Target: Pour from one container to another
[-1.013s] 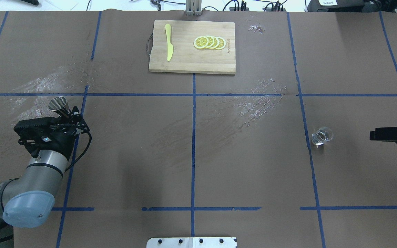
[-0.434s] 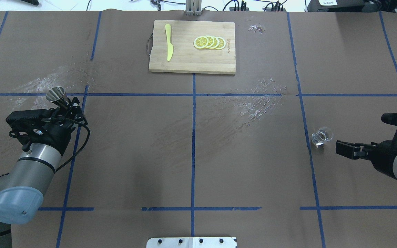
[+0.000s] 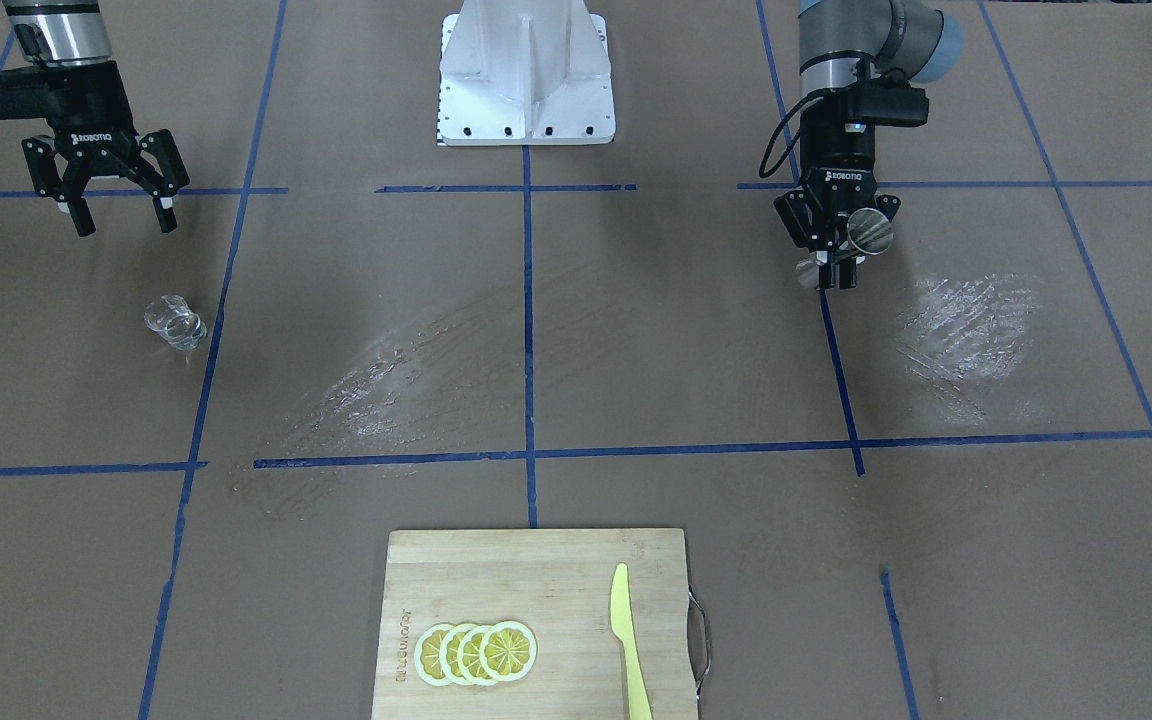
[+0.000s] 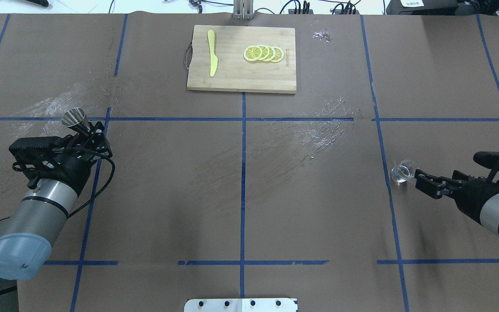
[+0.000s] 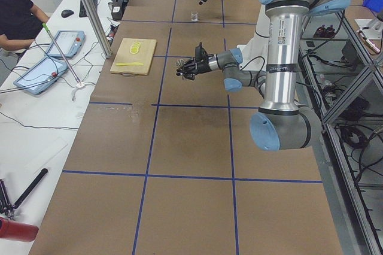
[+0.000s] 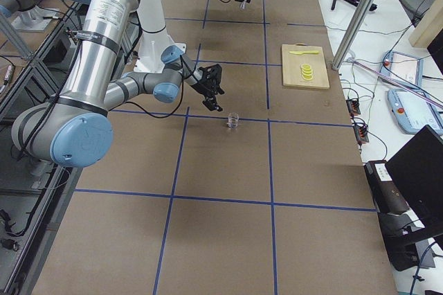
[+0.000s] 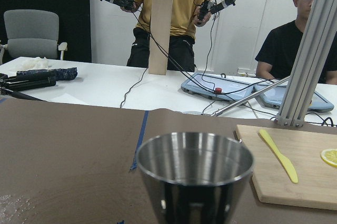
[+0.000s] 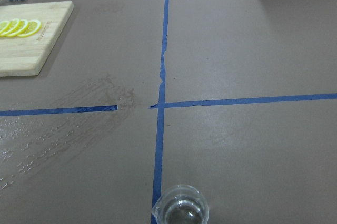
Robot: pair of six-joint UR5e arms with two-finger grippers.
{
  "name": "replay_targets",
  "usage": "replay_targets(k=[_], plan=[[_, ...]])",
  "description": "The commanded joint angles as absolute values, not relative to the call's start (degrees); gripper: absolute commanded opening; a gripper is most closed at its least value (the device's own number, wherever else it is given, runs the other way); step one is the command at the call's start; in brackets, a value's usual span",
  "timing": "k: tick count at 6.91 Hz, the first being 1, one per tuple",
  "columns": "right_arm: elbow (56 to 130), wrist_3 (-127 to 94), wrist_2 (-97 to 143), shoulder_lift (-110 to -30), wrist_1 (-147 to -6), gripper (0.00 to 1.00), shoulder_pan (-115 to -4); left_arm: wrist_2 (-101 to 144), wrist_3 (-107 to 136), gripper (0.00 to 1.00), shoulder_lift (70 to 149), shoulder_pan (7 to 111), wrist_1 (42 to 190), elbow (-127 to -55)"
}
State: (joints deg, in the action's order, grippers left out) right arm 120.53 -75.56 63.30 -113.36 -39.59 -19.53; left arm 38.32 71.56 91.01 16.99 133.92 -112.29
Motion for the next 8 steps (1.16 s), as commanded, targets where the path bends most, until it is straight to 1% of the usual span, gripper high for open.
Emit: replay_targets(k=[1,3,6,8], plan=[[114.5,-72.3,52.7,-112.2,-34.0,1.0,-15.5,38.6,65.1,0.0,92.2,17.1,136.4,-109.9],[108.8,-72.2,46.8,-107.0,-34.0,1.0,-13.6,38.6,65.0,0.0,92.2,17.1,136.4,-107.6],[101.5,-72.2,43.1,-102.0,-33.7,1.0,-12.8,38.6,65.0,0.0,92.3,17.1,136.4,-106.2],[99.5,-72.2,42.5,-101.1,-33.6,1.0,-12.4,38.5,65.0,0.0,92.3,17.1,136.4,-106.2]])
